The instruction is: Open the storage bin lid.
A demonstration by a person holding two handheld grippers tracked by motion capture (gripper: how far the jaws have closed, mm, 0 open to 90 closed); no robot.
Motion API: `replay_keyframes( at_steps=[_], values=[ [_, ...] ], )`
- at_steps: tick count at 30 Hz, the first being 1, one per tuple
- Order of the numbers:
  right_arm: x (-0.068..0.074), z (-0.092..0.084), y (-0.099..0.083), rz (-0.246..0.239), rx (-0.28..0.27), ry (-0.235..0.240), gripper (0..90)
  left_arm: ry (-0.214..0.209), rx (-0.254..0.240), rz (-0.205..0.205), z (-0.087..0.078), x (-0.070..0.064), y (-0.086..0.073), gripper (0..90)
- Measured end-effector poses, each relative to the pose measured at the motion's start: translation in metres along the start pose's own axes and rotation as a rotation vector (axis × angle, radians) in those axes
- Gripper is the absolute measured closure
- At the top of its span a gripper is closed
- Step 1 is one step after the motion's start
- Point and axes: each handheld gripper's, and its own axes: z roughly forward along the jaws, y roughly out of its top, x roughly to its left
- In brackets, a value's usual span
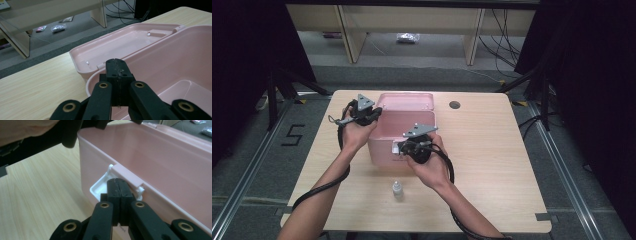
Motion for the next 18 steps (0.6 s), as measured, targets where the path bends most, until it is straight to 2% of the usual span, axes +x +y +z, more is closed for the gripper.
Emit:
replay_keyframes(
  at_steps=[2, 3, 4, 9, 11, 12, 13, 14, 15, 16, 17, 18],
  values=[
    [0.002, 0.001, -0.002, 0.006, 0.004, 0.003, 90.0, 0.004, -0.004, 0.003, -0.004, 0.001, 0.000, 89.5],
    [0.003, 0.000, -0.003, 0.015, 0.022, 0.011, 90.0, 0.002, -0.002, -0.002, -0.006, 0.001, 0.000, 89.5],
    [0.003, 0.000, -0.003, 0.002, 0.024, 0.008, 90.0, 0.002, -0.002, -0.002, -0.006, 0.001, 0.000, 89.5],
    [0.005, 0.002, -0.007, -0.002, 0.038, 0.021, 90.0, -0.010, -0.003, -0.015, -0.016, 0.004, -0.001, 89.4],
    [0.008, 0.005, -0.011, 0.006, 0.043, 0.036, 90.0, -0.020, 0.000, -0.019, -0.023, 0.004, -0.002, 89.3],
    [0.011, 0.004, -0.011, 0.044, 0.079, 0.046, 90.0, -0.024, -0.003, -0.015, -0.026, 0.004, -0.003, 89.3],
    [0.012, 0.009, -0.013, 0.025, 0.035, 0.043, 90.0, -0.024, -0.003, -0.015, -0.026, 0.004, -0.003, 89.2],
    [0.012, 0.007, -0.013, 0.014, 0.071, 0.051, 90.0, -0.032, -0.007, -0.023, -0.031, 0.004, -0.003, 89.0],
    [0.012, 0.008, -0.014, 0.002, 0.070, 0.048, 90.0, -0.038, -0.012, -0.027, -0.034, 0.004, -0.004, 88.9],
    [0.015, 0.009, -0.015, 0.039, 0.075, 0.050, 90.0, -0.040, -0.013, -0.027, -0.037, 0.003, -0.004, 88.7],
    [0.015, 0.009, -0.015, 0.025, 0.096, 0.055, 90.0, -0.044, -0.016, -0.030, -0.039, 0.003, -0.004, 88.5],
    [0.016, 0.010, -0.016, 0.016, 0.086, 0.051, 90.0, -0.047, -0.017, -0.032, -0.041, 0.002, -0.004, 88.2]
  ],
)
